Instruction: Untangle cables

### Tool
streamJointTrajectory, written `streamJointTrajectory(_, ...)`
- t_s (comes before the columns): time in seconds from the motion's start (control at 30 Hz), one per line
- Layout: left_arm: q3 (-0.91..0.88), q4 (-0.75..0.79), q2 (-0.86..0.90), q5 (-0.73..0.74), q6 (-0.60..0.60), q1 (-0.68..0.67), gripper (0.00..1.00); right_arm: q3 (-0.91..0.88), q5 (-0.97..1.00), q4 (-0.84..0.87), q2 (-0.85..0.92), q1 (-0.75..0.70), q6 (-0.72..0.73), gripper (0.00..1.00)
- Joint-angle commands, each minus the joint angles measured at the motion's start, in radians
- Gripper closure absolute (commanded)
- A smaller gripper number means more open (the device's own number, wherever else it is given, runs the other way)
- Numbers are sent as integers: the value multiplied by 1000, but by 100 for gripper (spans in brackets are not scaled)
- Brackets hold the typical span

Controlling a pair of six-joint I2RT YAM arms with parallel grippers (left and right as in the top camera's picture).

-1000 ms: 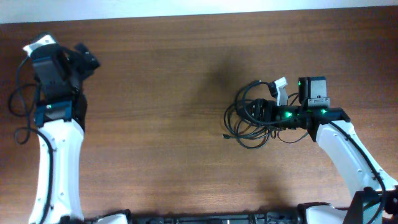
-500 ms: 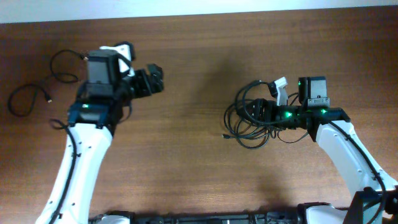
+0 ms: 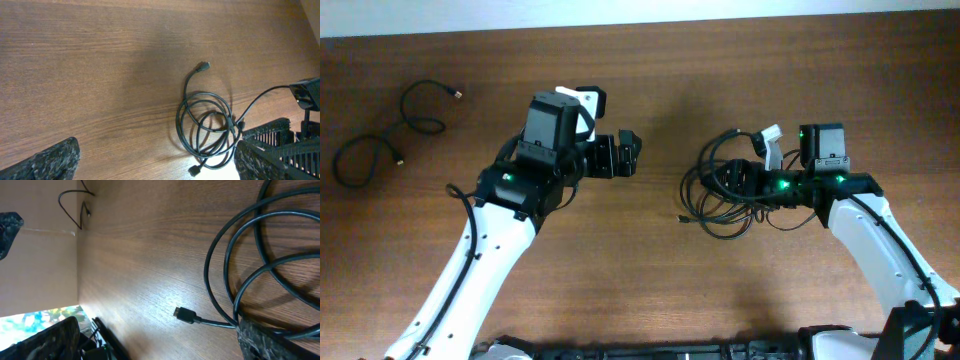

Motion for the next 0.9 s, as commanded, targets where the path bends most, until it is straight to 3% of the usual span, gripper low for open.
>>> streamJointTrajectory(0.0,6,-7,4,8,-6,-5,1,6,-8,42,5,6,-10,1)
streamJointTrajectory(0.27,6,-11,4,8,-6,-5,1,6,-85,190,5,6,208,1)
streamJointTrajectory(0.4,6,-10,4,7,-6,-5,1,6,-198,455,5,45,328,1)
streamJointTrajectory(0.53,6,-11,4,8,-6,-5,1,7,-175,568,5,128,363,5)
streamJointTrajectory(0.63,6,-11,4,8,-5,-5,1,8,-59,505,-9,164,327,11)
streamJointTrajectory(0.87,5,-11,10,0,-6,-5,1,39,307,12,-209,162,140,10)
